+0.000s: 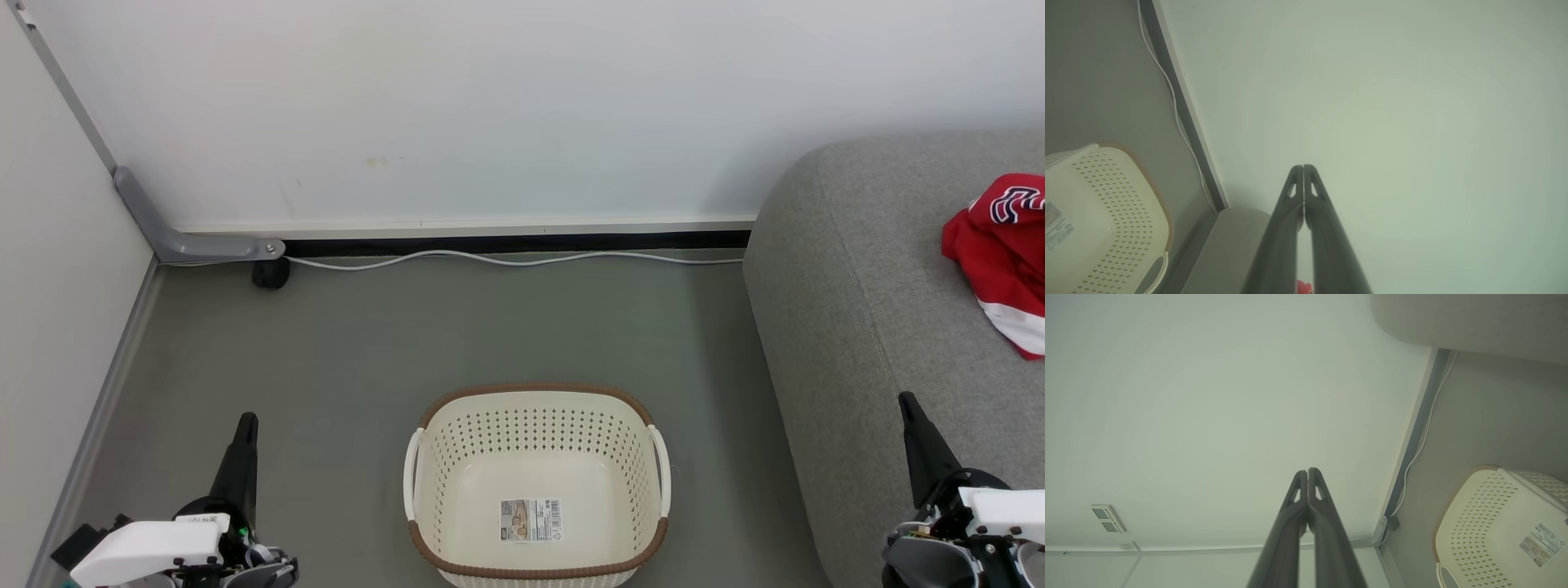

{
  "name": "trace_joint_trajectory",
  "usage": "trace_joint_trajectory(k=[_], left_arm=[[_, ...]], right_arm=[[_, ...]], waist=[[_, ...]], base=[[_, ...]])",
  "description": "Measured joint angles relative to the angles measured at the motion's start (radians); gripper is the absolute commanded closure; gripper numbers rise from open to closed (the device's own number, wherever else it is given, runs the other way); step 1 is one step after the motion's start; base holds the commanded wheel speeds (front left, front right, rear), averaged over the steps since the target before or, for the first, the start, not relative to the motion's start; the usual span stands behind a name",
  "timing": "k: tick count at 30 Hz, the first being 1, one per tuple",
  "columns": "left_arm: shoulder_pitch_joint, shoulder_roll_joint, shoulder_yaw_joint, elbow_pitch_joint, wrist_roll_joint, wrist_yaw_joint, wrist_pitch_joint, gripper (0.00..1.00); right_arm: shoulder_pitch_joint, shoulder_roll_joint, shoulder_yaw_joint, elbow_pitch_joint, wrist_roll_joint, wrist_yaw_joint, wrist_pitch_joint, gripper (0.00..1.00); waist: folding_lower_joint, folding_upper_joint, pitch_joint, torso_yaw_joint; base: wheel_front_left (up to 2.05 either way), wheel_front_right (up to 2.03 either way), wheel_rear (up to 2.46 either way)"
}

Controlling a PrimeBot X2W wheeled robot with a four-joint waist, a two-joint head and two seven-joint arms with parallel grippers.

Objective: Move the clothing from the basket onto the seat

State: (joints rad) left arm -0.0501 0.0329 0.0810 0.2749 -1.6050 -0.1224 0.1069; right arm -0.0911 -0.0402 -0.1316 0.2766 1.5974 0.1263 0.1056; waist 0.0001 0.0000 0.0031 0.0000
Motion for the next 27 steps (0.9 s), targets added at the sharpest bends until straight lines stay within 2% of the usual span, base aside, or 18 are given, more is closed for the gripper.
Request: trace_joint_trajectory(k=[27], left_arm=[[0.0, 0.0, 0.0, 0.0, 0.0, 0.0, 0.0, 1.0]], right_arm=[[0.0, 0.0, 0.0, 0.0, 0.0, 0.0, 0.0, 1.0]], waist=[[0.0, 0.0, 0.0, 0.0]], base=[[0.0, 0.0, 0.0]])
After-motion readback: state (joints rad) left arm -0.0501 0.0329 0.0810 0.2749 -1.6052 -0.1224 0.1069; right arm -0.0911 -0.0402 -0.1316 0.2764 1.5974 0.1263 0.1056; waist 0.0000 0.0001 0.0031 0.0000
